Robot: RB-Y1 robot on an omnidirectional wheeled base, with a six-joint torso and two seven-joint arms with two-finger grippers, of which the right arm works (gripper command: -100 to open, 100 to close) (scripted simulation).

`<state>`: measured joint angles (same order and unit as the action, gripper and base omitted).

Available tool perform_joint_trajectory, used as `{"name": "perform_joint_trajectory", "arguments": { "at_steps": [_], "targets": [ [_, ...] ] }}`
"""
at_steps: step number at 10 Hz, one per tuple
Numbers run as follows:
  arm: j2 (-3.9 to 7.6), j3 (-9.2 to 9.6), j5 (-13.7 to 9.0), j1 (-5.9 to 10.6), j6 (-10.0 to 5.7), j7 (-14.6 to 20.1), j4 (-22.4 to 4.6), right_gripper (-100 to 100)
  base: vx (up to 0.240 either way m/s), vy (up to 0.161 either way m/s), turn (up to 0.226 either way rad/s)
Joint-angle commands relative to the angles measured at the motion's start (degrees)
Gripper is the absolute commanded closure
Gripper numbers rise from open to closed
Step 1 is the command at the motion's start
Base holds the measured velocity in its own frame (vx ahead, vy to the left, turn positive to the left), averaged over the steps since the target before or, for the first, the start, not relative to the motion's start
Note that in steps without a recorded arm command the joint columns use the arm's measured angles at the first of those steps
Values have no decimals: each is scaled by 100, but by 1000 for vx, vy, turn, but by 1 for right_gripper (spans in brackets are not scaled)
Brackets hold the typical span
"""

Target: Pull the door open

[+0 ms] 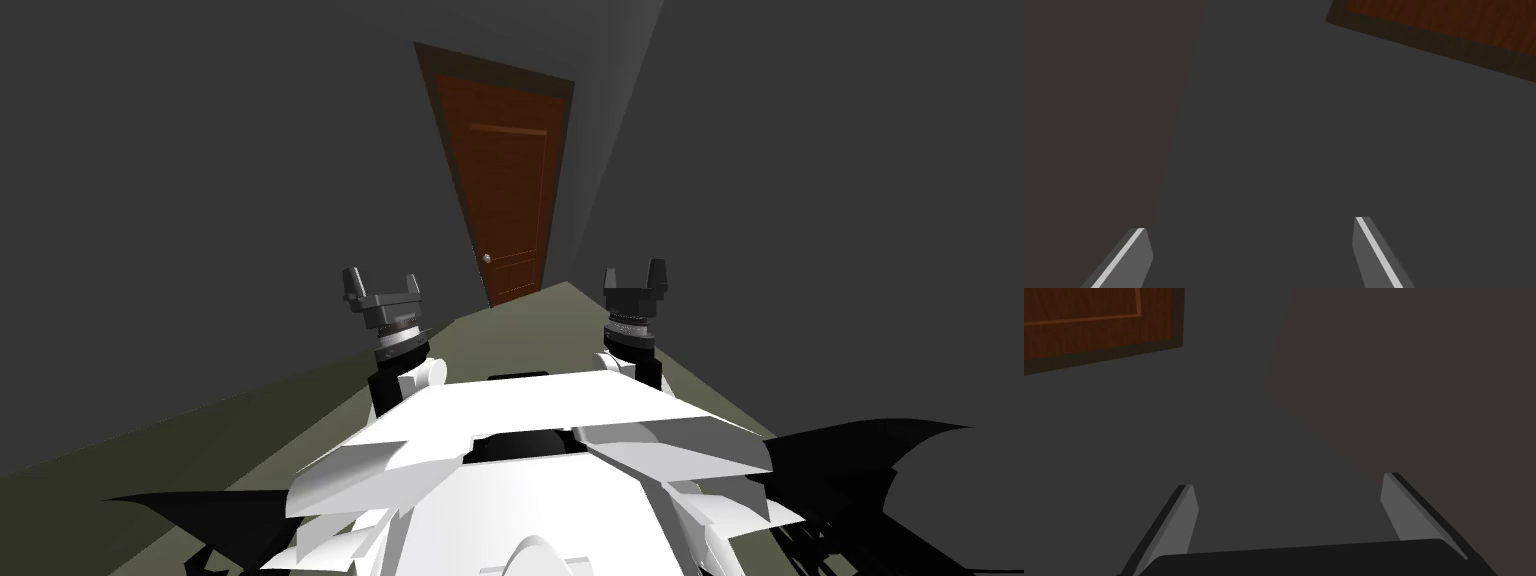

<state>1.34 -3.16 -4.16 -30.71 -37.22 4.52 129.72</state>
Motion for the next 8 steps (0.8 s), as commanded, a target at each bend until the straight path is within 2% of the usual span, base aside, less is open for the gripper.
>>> {"name": "perform_joint_trajectory", "arguments": {
  "at_steps": [1, 8],
  "targets": [
    [47, 23, -74, 8, -37, 190, -165, -100, 118, 26, 138],
    [199, 119, -382, 42, -190, 977, -848, -100, 159, 43, 130]
  ]
}}
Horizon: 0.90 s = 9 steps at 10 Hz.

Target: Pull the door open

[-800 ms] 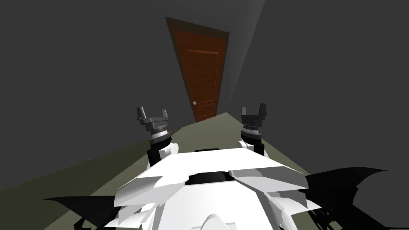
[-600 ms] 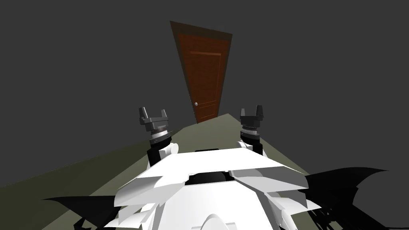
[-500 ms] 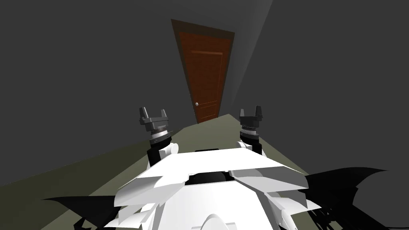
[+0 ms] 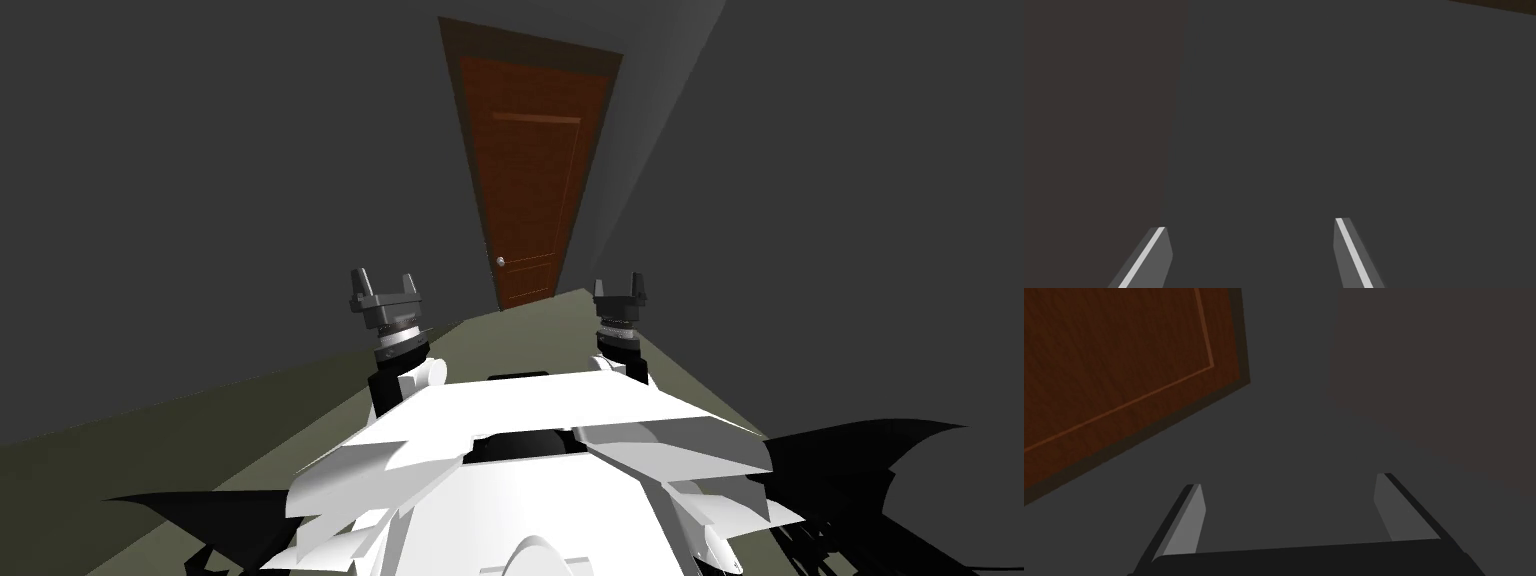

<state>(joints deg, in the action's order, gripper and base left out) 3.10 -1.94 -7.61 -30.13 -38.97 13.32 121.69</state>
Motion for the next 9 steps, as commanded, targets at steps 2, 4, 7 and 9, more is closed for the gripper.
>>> {"name": "perform_joint_trajectory", "arguments": {
  "at_steps": [2, 4, 7, 9],
  "targets": [
    [54, 19, -111, -7, -52, 285, -208, -100, 106, 27, 88],
    [85, 45, -194, 2, -93, 496, -392, -100, 94, 19, 107],
    [132, 85, -323, 16, -157, 825, -677, -100, 101, 23, 120],
    [162, 114, -416, 27, -203, 1062, -884, -100, 99, 29, 136]
  ]
}}
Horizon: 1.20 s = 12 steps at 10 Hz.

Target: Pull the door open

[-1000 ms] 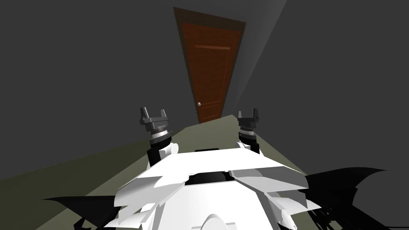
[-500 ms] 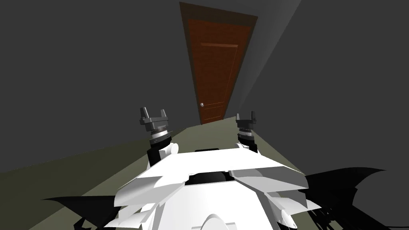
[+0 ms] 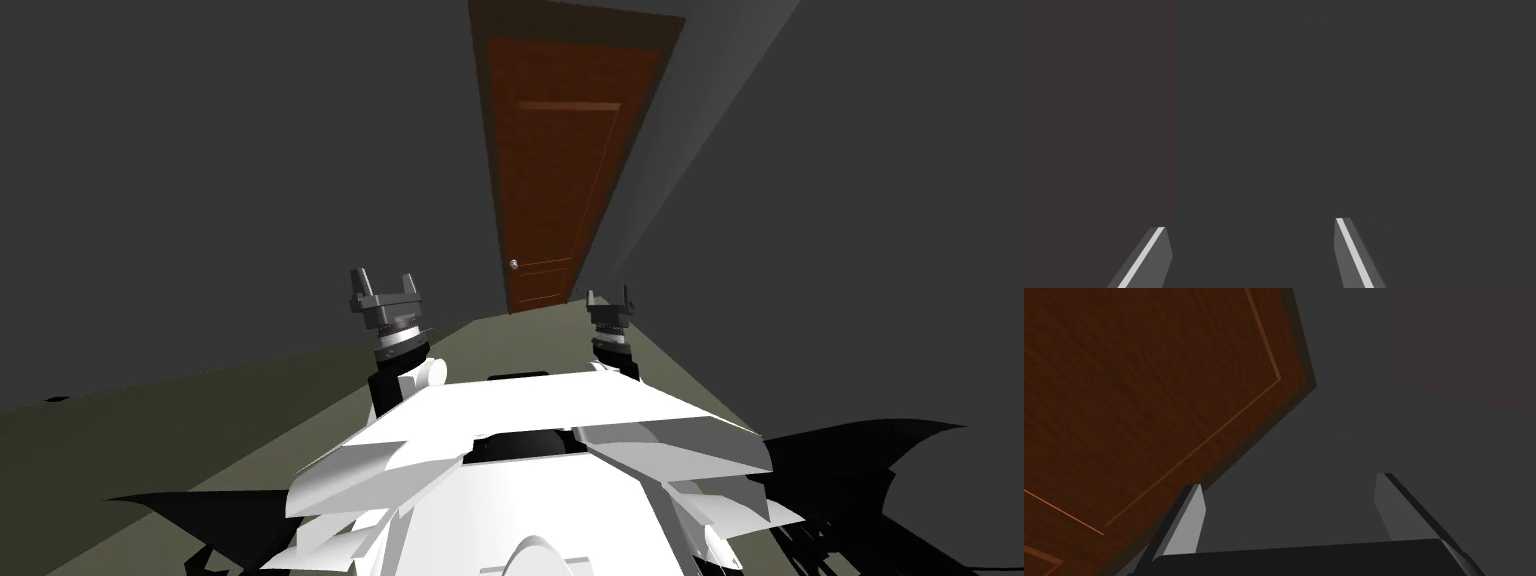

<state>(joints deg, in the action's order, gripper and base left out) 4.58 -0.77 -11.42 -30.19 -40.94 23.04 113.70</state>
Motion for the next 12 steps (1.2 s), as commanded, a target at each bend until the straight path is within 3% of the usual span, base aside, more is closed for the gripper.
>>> {"name": "perform_joint_trajectory", "arguments": {
  "at_steps": [1, 12],
  "targets": [
    [29, 13, -82, 38, -31, 210, -190, -100, 95, 31, 137],
    [179, 185, -635, 99, -306, 1622, -1416, -100, 111, 20, 134]
  ]
}}
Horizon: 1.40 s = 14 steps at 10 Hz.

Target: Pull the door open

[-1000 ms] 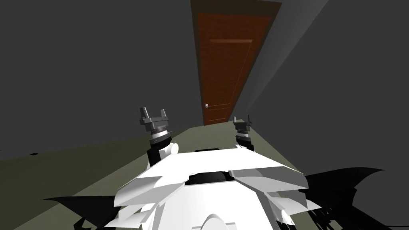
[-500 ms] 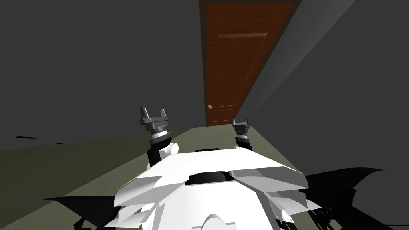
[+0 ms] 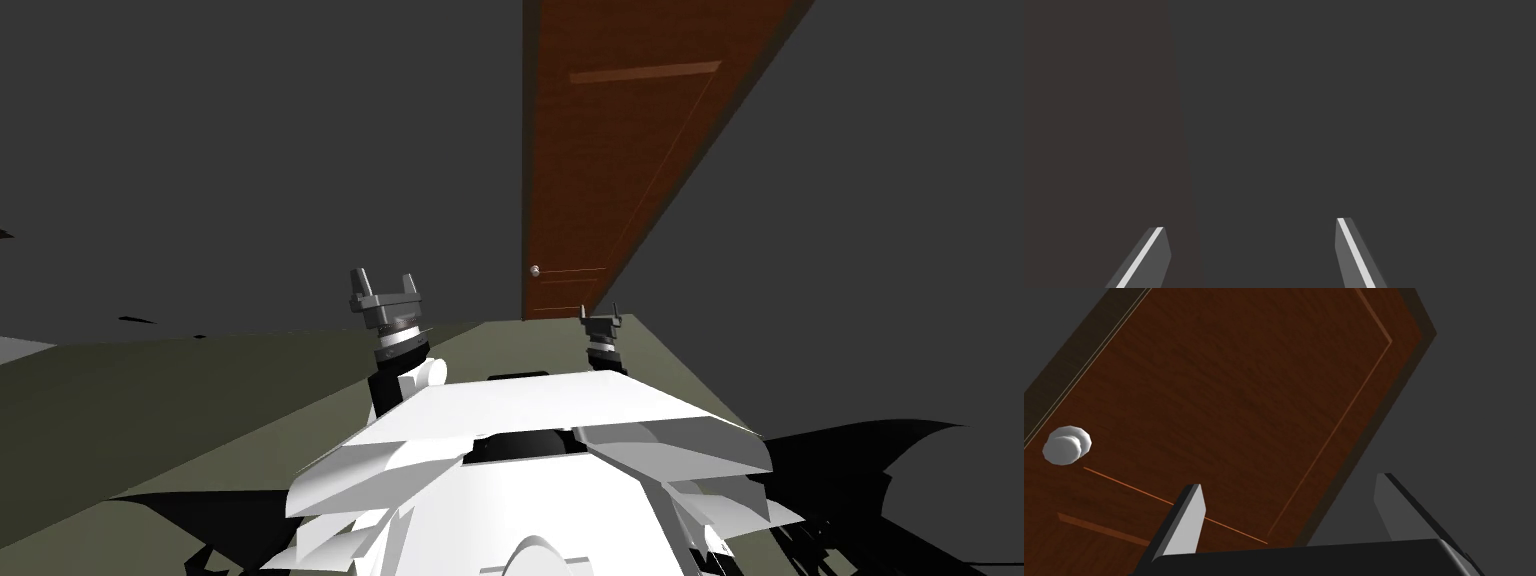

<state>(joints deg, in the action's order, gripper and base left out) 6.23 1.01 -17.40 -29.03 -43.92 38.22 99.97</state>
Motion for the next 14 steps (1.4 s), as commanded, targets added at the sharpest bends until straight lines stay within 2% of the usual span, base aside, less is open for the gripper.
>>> {"name": "perform_joint_trajectory", "arguments": {
  "at_steps": [1, 14],
  "targets": [
    [26, 23, -89, -10, -34, 237, -158, -100, 102, 20, 157],
    [161, 226, -742, 62, -359, 1903, -1605, -100, 112, 1, 136]
  ]
}}
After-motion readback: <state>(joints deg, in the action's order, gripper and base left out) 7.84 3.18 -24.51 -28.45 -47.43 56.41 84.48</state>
